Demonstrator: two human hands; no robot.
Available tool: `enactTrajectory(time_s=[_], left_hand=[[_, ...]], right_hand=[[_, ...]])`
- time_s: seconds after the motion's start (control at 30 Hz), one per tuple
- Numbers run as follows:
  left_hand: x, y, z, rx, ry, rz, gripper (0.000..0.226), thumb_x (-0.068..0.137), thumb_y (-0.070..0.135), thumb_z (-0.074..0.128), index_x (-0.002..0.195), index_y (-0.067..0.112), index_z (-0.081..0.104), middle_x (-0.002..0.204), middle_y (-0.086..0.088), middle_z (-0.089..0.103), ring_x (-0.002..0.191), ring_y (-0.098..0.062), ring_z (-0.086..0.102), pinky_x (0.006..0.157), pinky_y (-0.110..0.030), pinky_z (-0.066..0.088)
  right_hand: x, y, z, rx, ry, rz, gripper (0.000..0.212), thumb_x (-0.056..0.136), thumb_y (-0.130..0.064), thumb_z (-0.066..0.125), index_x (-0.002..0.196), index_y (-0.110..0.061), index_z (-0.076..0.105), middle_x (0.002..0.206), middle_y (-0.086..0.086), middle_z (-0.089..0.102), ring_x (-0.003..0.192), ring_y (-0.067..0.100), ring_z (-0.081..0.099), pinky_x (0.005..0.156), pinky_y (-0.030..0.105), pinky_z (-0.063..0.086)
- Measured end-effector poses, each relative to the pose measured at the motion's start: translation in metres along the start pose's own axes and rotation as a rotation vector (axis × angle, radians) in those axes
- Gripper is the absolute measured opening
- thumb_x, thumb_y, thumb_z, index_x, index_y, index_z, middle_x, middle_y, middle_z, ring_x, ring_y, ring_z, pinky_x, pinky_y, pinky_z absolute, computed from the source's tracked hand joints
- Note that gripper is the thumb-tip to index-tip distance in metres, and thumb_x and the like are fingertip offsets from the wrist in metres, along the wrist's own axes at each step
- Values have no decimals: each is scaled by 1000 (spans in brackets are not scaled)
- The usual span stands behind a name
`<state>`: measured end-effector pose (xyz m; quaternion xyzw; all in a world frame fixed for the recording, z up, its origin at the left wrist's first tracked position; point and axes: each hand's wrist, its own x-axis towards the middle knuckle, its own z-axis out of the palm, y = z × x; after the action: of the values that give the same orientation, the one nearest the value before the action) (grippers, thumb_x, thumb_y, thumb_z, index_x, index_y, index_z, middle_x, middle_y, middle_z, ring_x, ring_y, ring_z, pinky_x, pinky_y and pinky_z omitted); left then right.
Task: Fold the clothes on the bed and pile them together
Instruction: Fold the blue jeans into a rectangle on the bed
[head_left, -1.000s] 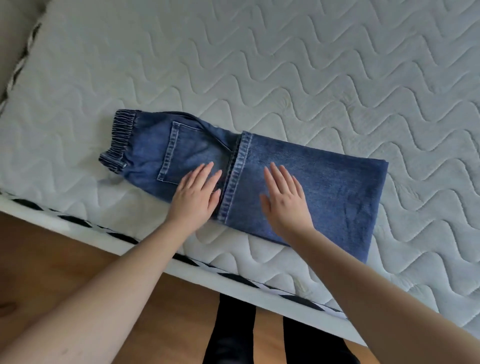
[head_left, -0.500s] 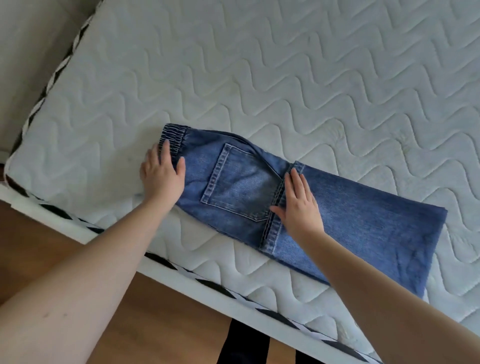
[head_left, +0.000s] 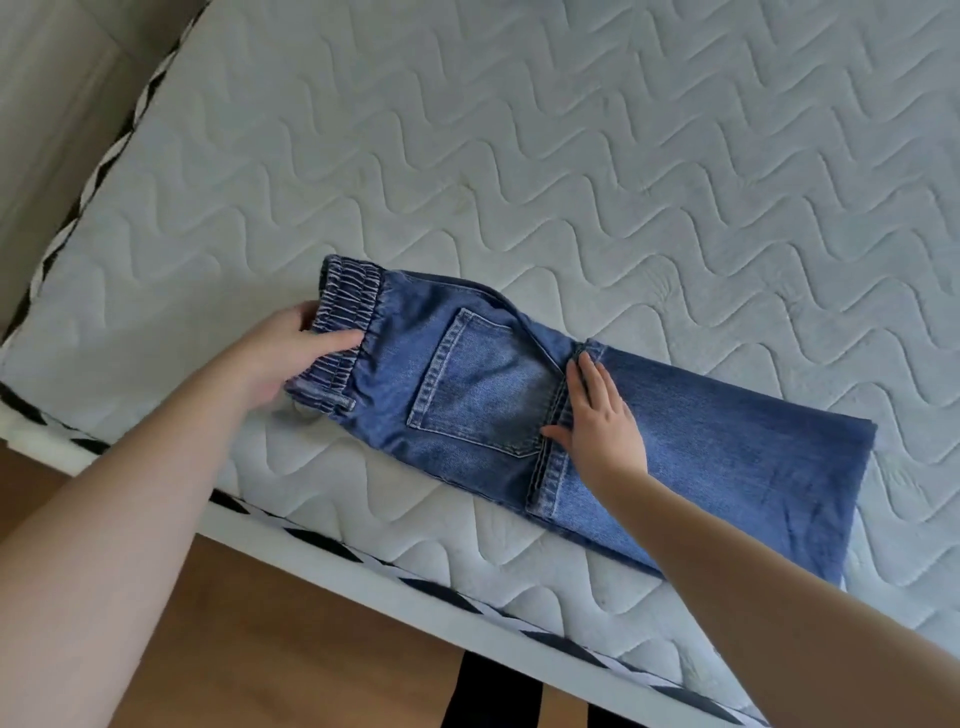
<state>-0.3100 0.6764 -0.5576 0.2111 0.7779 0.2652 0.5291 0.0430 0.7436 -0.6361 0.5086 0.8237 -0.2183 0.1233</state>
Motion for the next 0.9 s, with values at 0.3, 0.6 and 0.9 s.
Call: enactTrajectory(time_s=[0.3,0.6,0.9], left_hand=[[-119,85,66,412,-251,339,60,76,24,83,125,35,50,107,20,69,100,6,63,90,-22,48],[-156,140,185,769,-387,422,79,69,34,79,120,62,26,101,28,61,89,17,56,71,-2,39],[-125,125,389,864,-279,354,85,79,39,67,147,28,17,119,-9,64,98,-29,62,75,-32,47]], right_hand=[[-2,20,-6,331,31,-143,95,84,-39,72,155,-14,14,162,1,9,150,19,5,121,35,14],[-52,89,-53,943,176,115,35,97,-26,56,132,-26,53,123,-20,60,114,-2,54,82,5,39],[-114,185,-63,1667,135,465,28,102,-29,41,107,-23,69,104,2,74,100,17,69,85,31,50]])
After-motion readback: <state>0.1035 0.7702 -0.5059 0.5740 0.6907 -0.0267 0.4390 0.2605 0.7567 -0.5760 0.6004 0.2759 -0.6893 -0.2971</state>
